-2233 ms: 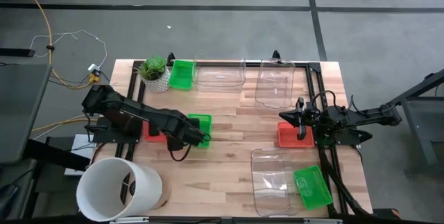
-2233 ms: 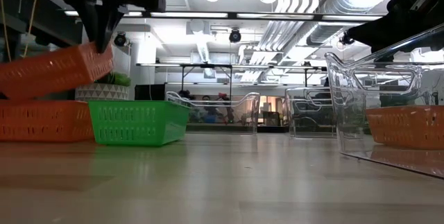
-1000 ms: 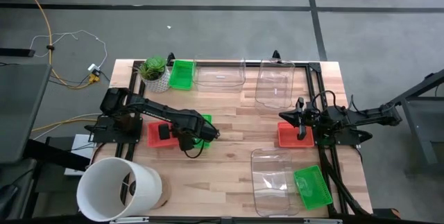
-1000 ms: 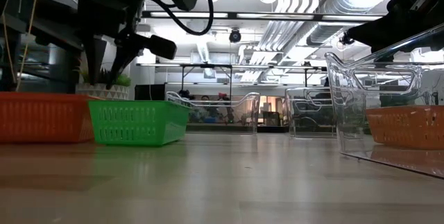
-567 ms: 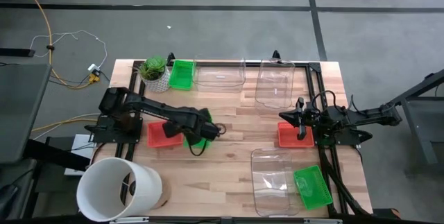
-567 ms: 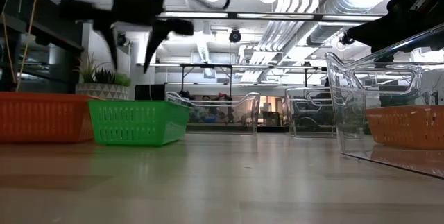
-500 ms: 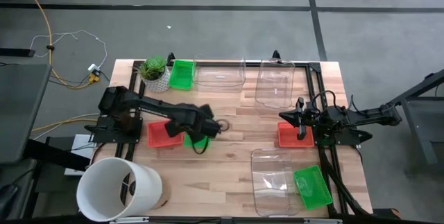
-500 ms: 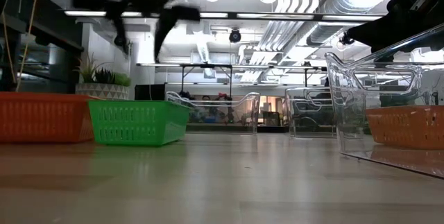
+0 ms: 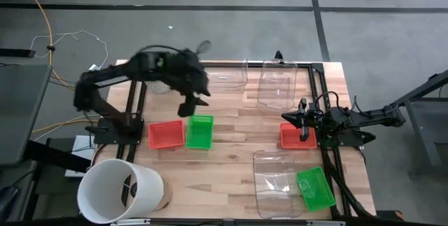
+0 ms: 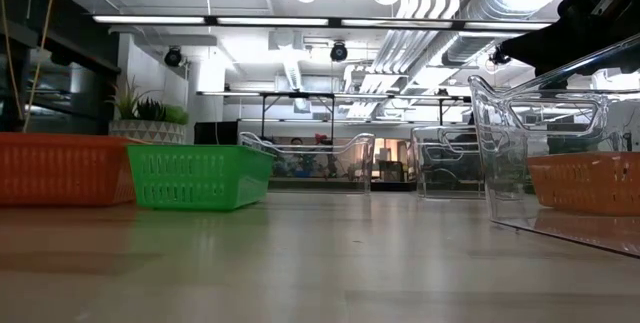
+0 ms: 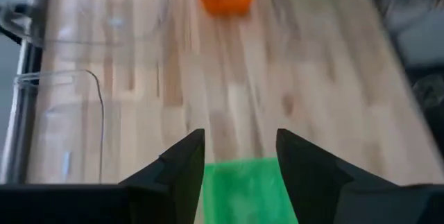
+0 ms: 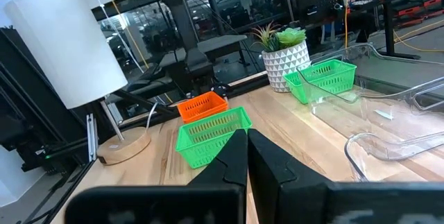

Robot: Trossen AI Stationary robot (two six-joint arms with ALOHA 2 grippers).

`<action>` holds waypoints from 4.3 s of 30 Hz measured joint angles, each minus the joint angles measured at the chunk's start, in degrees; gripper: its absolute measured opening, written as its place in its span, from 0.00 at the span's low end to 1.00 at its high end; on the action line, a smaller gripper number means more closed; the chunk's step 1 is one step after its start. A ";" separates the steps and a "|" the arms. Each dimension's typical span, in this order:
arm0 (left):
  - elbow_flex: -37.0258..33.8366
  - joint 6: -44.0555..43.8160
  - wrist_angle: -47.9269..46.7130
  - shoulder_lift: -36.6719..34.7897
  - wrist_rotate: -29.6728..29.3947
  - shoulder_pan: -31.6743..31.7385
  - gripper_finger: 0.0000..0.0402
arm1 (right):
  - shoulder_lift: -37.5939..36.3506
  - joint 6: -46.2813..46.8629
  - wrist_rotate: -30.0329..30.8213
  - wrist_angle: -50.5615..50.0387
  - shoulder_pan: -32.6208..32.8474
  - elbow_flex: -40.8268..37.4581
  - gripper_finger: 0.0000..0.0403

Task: Stack baskets by color
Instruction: Stack the right orange bin on top of the left orange bin

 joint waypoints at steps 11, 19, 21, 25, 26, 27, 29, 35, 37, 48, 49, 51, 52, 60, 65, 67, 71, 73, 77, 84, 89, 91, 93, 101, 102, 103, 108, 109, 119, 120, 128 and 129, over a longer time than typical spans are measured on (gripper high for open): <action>-42.01 -15.30 53.56 -29.26 1.65 -1.24 0.34 | 0.00 0.00 0.00 0.00 0.00 0.02 0.00; -64.67 -18.48 87.04 -40.74 -3.47 -3.35 0.33 | 0.00 0.00 0.00 -0.02 -0.01 0.02 0.00; -66.93 -18.34 89.30 -42.24 -6.00 -3.24 0.33 | 0.00 0.00 0.00 0.00 0.00 0.01 0.00; -67.73 -16.11 87.82 -44.37 -6.83 -2.74 0.33 | 0.00 0.00 0.00 0.00 0.00 0.01 0.00; -67.73 -15.91 87.68 -44.51 -6.36 -2.74 0.33 | 0.00 0.00 0.00 -0.01 0.00 0.01 0.00; -67.73 -15.88 87.66 -44.54 -5.88 -2.74 0.33 | 0.00 0.00 0.00 -0.01 -0.01 0.01 0.00; -67.73 -15.86 87.45 -44.50 -5.29 -2.77 0.33 | 0.00 0.00 0.00 0.00 0.00 0.02 0.00; -67.73 -15.86 85.45 -44.43 -5.27 -2.83 0.33 | 0.00 0.00 0.00 -0.01 0.00 0.02 0.00; -67.73 -15.92 84.35 -44.43 -5.28 -2.83 0.33 | 0.00 0.00 0.03 0.01 0.00 0.00 0.00; -67.73 -15.86 80.87 -44.38 -5.46 -2.83 0.33 | 0.00 0.10 4.06 7.46 -0.02 0.01 0.00; -67.73 -15.86 80.88 -44.38 -5.44 -2.84 0.33 | 0.02 0.05 4.15 8.81 -0.02 0.02 0.00; -67.73 -15.86 80.88 -44.38 -5.44 -2.84 0.33 | 0.02 0.11 5.67 12.79 -0.15 0.02 0.00; -67.73 -15.86 80.84 -44.38 -5.44 -2.85 0.33 | -0.01 0.69 6.21 14.43 -0.17 0.10 0.00; -67.73 -15.86 80.60 -44.38 -5.44 -2.85 0.33 | 7.30 8.85 6.42 2.08 0.84 8.38 0.13; -67.73 -15.86 80.60 -44.38 -5.44 -2.84 0.33 | 17.27 13.03 3.70 -12.94 1.85 18.64 0.35; -67.73 -15.86 80.60 -44.38 -5.44 -2.85 0.33 | 21.52 15.89 1.12 -21.40 2.01 23.57 0.42; -67.73 -15.86 80.60 -44.38 -5.44 -2.84 0.33 | 30.06 24.78 -4.72 -36.94 2.11 32.07 0.51; -67.73 -15.86 80.60 -44.38 -5.44 -2.84 0.33 | 34.18 28.93 -9.56 -43.50 2.64 34.92 0.52; -67.73 -15.86 80.60 -44.38 -5.44 -2.85 0.33 | 40.69 35.17 -19.67 -55.96 4.65 38.84 0.53; -67.73 -15.88 80.60 -44.38 -5.43 -2.84 0.33 | 45.50 40.32 -26.22 -70.54 10.61 40.85 0.52; -67.73 -15.88 80.60 -44.38 -5.42 -2.85 0.33 | 47.56 40.25 -24.89 -68.48 15.74 40.87 0.52; -67.73 -15.88 80.60 -44.38 -5.42 -2.84 0.33 | 48.96 40.03 -22.12 -66.90 18.24 40.87 0.52; -67.73 -15.88 80.60 -44.38 -5.42 -2.84 0.33 | 50.70 38.55 -19.65 -66.07 20.62 40.87 0.52; -67.73 -15.88 80.60 -44.38 -5.42 -2.84 0.33 | 57.84 36.14 -16.09 -66.39 26.52 40.87 0.52; -67.73 -15.88 80.60 -44.38 -5.42 -2.84 0.33 | 58.58 36.09 -16.10 -66.75 26.85 40.87 0.52; -67.73 -15.88 80.61 -44.38 -5.42 -2.84 0.33 | 59.27 36.01 -16.09 -67.22 27.14 40.87 0.52; -67.73 -15.88 80.60 -44.38 -5.42 -2.84 0.33 | 62.19 35.63 -15.67 -66.87 28.19 39.14 0.52; -67.73 -15.88 80.60 -44.38 -5.42 -2.85 0.33 | 62.64 35.54 -15.98 -66.30 28.29 38.35 0.52; -67.73 -15.88 80.62 -44.38 -5.42 -2.84 0.33 | 64.72 34.67 -10.50 -65.46 28.46 36.06 0.52; -67.73 -15.88 80.62 -44.38 -5.42 -2.85 0.33 | 64.72 34.50 -10.51 -65.50 28.46 36.06 0.51; -67.73 -15.88 80.62 -44.38 -5.42 -2.84 0.33 | 64.70 34.67 -10.12 -65.48 28.46 36.06 0.27; -67.73 -15.91 80.62 -44.38 -5.42 -2.84 0.33 | 64.71 34.67 -10.12 -65.48 28.46 36.06 0.22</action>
